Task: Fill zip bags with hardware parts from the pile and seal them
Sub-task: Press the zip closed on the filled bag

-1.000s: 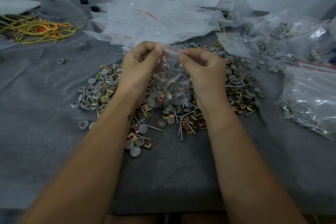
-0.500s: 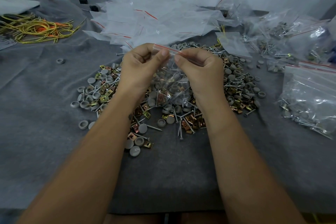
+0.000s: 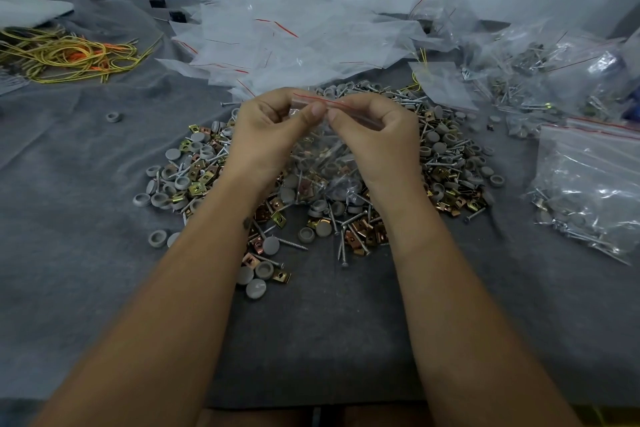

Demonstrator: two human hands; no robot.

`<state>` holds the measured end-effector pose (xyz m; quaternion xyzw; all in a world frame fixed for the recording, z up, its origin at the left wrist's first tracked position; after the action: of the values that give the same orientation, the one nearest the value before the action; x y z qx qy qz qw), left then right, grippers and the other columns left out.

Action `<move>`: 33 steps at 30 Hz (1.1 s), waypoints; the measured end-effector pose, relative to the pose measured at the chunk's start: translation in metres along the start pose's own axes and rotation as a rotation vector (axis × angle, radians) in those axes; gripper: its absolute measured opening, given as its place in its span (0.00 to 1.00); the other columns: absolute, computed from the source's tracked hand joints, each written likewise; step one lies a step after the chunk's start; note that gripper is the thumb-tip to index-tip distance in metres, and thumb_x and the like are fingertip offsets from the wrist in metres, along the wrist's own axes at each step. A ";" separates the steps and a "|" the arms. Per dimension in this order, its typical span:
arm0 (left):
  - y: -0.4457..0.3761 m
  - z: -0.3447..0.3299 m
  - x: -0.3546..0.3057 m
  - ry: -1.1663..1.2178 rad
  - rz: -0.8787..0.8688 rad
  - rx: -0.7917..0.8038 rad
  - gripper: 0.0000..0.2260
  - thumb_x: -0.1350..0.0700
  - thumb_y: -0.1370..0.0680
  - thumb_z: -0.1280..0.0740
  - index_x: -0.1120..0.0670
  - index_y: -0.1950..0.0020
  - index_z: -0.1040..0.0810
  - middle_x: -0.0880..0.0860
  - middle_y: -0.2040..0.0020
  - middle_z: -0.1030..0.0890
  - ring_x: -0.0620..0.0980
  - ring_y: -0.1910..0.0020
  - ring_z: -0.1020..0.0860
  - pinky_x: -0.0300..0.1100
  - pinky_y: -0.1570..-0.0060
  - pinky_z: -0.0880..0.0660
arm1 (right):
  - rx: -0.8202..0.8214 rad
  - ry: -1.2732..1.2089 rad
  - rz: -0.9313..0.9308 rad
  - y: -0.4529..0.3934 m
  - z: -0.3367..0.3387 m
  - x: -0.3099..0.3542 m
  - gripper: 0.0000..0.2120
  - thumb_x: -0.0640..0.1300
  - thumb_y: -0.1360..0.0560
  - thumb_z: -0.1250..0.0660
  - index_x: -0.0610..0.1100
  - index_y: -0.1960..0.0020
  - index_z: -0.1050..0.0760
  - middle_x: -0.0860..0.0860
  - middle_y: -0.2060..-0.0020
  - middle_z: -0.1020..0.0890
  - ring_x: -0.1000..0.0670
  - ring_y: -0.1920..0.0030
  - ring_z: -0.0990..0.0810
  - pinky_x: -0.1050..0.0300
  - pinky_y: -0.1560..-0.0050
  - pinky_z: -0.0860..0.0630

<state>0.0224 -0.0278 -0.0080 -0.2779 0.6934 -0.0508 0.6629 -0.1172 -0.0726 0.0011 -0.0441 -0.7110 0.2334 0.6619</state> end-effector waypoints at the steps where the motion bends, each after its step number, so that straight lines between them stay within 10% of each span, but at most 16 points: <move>1: 0.000 0.003 0.000 0.011 0.000 -0.025 0.03 0.64 0.23 0.31 0.58 0.53 0.18 0.50 0.61 0.17 0.46 0.61 0.22 0.38 0.59 0.25 | -0.006 -0.012 -0.016 0.000 0.001 -0.001 0.07 0.38 0.29 0.27 0.50 0.59 0.19 0.53 0.63 0.15 0.53 0.58 0.16 0.57 0.55 0.18; 33: 0.002 -0.003 -0.001 -0.085 0.007 0.009 0.06 0.61 0.24 0.30 0.63 0.49 0.18 0.53 0.56 0.15 0.49 0.54 0.18 0.41 0.50 0.22 | -0.016 0.083 0.050 0.002 0.002 0.005 0.06 0.35 0.28 0.27 0.45 0.56 0.18 0.51 0.61 0.16 0.55 0.59 0.16 0.66 0.57 0.22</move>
<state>0.0192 -0.0269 -0.0075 -0.2745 0.6655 -0.0398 0.6930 -0.1205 -0.0695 0.0044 -0.0769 -0.6834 0.2422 0.6844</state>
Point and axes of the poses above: each hand's wrist, its own y-axis away from the middle knuckle, its own z-axis out of the back of the hand, x = y × z, the point moved 8 cm from there along -y, towards the middle knuckle
